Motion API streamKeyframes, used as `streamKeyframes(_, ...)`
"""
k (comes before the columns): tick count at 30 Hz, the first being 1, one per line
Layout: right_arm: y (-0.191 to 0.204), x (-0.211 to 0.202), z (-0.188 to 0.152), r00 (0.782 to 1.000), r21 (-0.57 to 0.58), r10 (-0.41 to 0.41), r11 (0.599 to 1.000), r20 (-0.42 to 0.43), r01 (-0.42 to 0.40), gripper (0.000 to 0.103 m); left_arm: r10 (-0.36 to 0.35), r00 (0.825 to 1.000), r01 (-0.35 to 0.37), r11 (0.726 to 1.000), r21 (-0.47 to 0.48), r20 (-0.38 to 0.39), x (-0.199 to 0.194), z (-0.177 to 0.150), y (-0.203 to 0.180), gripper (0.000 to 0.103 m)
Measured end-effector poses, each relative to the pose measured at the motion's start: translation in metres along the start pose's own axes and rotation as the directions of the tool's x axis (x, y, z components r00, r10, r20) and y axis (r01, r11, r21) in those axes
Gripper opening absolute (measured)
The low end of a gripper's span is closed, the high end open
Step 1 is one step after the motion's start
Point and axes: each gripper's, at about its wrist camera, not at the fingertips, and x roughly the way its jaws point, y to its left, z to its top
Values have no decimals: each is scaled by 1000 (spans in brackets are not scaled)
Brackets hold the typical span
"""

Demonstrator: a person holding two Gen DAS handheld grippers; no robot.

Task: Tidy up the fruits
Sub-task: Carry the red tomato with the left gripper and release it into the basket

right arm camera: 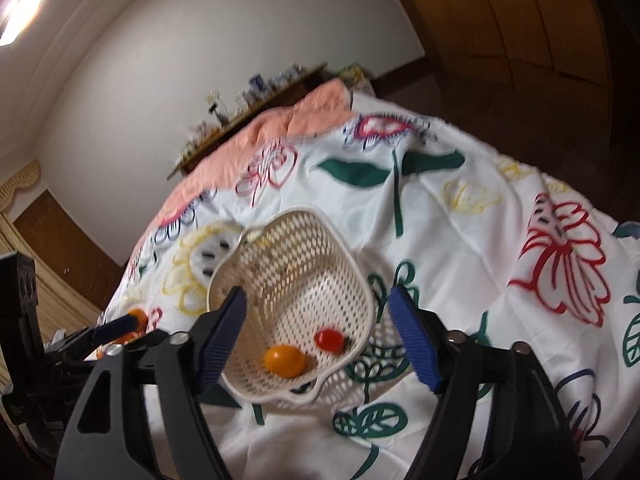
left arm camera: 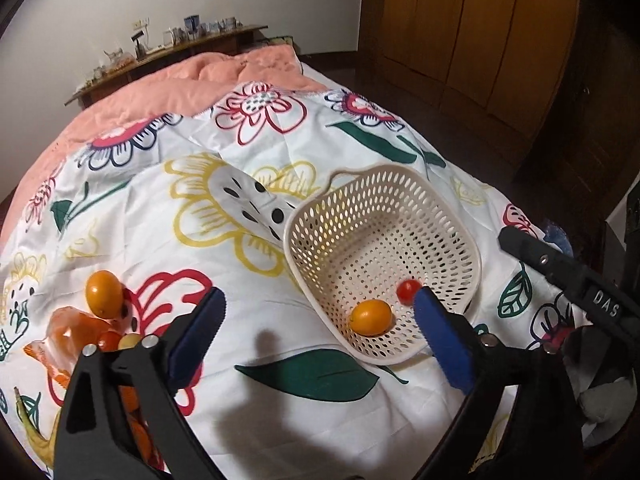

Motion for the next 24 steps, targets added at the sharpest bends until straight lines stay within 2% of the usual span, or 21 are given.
streamKeyframes(2,0,-4,1,999,-11,-10,1000,39,10,85,10,1000,-10,1000,0,17,-6,0,1,97)
streamKeyframes(6,3,-6,2,999,-26,-15,1000,50,16,85,43,998,-42,999,-15,36,-16,-3,7,97)
streamKeyframes(17,33,-2,-6,999,-109,35,993,-27,-37,85,129,988,-127,991,-29,86,-47,-16,25,97)
streamKeyframes(24,49,-1,-11,995,-137,63,988,-72,-73,85,177,981,-168,981,-97,85,-71,-34,61,97)
